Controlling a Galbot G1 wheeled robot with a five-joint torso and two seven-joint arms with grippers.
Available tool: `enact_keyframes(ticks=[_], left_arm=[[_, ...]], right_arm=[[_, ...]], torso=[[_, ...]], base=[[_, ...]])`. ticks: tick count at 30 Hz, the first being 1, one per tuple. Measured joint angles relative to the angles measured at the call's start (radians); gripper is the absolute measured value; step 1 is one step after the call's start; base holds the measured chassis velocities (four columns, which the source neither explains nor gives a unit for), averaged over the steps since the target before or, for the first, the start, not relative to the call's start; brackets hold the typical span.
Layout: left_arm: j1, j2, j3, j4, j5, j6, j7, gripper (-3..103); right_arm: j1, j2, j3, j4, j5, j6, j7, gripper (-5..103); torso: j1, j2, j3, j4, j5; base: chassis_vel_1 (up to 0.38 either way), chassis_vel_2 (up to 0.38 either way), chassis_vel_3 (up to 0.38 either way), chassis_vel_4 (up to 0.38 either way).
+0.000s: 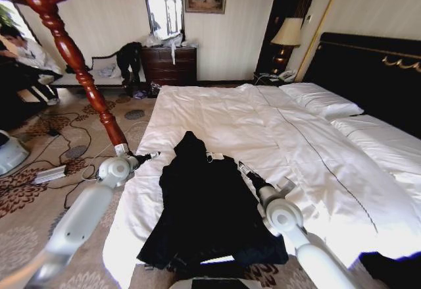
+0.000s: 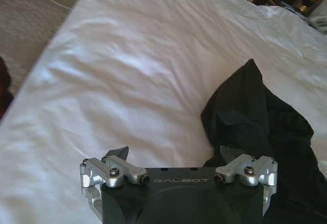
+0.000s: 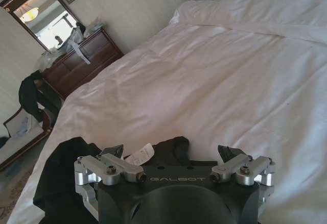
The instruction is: Pick up the clothes from the bed and hang them on the clothes hanger.
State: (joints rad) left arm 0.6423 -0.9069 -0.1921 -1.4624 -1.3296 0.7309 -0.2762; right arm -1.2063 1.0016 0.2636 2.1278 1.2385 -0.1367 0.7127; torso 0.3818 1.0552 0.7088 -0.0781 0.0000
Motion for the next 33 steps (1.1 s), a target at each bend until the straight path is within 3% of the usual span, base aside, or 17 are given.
enact_keyframes(ticks=[1, 6, 7, 10, 24, 27, 29, 32, 33], left_arm=[[0.0, 0.0, 0.0, 0.0, 0.0, 0.0, 0.0, 100], [-0.062, -0.068, 0.027, 0.141, 0.006, 0.008, 0.22, 100], [-0.062, -0.068, 0.027, 0.141, 0.006, 0.008, 0.22, 100], [-0.065, -0.1, 0.047, 0.197, 0.028, 0.008, 0.294, 100], [-0.062, -0.235, 0.052, 0.294, 0.083, 0.006, 0.37, 103], [-0.057, -0.261, 0.046, 0.298, 0.081, 0.006, 0.379, 91], [-0.055, -0.267, 0.041, 0.298, 0.08, 0.006, 0.382, 91], [-0.045, -0.282, 0.026, 0.294, 0.061, 0.006, 0.399, 75], [-0.045, -0.282, 0.026, 0.294, 0.061, 0.006, 0.399, 75]], right_arm=[[0.0, 0.0, 0.0, 0.0, 0.0, 0.0, 0.0, 100], [-0.02, 0.013, 0.011, -0.006, -0.018, -0.007, 0.009, 100], [-0.02, 0.013, 0.011, -0.006, -0.018, -0.007, 0.009, 100], [-0.028, 0.019, 0.013, -0.008, -0.028, -0.013, 0.021, 100], [-0.066, 0.003, 0.034, 0.007, -0.043, -0.023, 0.047, 100], [-0.075, 0.0, 0.039, 0.016, -0.045, -0.025, 0.054, 100], [-0.077, 0.0, 0.041, 0.019, -0.045, -0.026, 0.055, 100], [-0.083, -0.001, 0.047, 0.025, -0.045, -0.027, 0.061, 100], [-0.083, -0.001, 0.047, 0.025, -0.045, -0.027, 0.061, 100]], torso=[[0.0, 0.0, 0.0, 0.0, 0.0], [0.0, 0.0, 0.0, -0.0001, 0.0002], [0.0, 0.0, 0.0, -0.0001, 0.0002], [0.0, 0.0, 0.0, 0.0003, 0.0], [0.0, 0.0, 0.0, 0.0, 0.0001], [0.0, 0.0, 0.0, 0.0002, 0.0], [0.0, 0.0, 0.0, 0.0002, 0.0], [0.0, 0.0, 0.0, 0.0002, -0.0001], [0.0, 0.0, 0.0, 0.0002, -0.0001]], base=[[0.0, 0.0, 0.0, 0.0], [0.0, 0.0, 0.0, 0.0], [0.0, 0.0, 0.0, 0.0], [0.0, 0.0, 0.0, 0.0], [0.0, 0.0, 0.0, 0.0], [0.0, 0.0, 0.0, 0.0], [0.0, 0.0, 0.0, 0.0], [0.0, 0.0, 0.0, 0.0], [0.0, 0.0, 0.0, 0.0]])
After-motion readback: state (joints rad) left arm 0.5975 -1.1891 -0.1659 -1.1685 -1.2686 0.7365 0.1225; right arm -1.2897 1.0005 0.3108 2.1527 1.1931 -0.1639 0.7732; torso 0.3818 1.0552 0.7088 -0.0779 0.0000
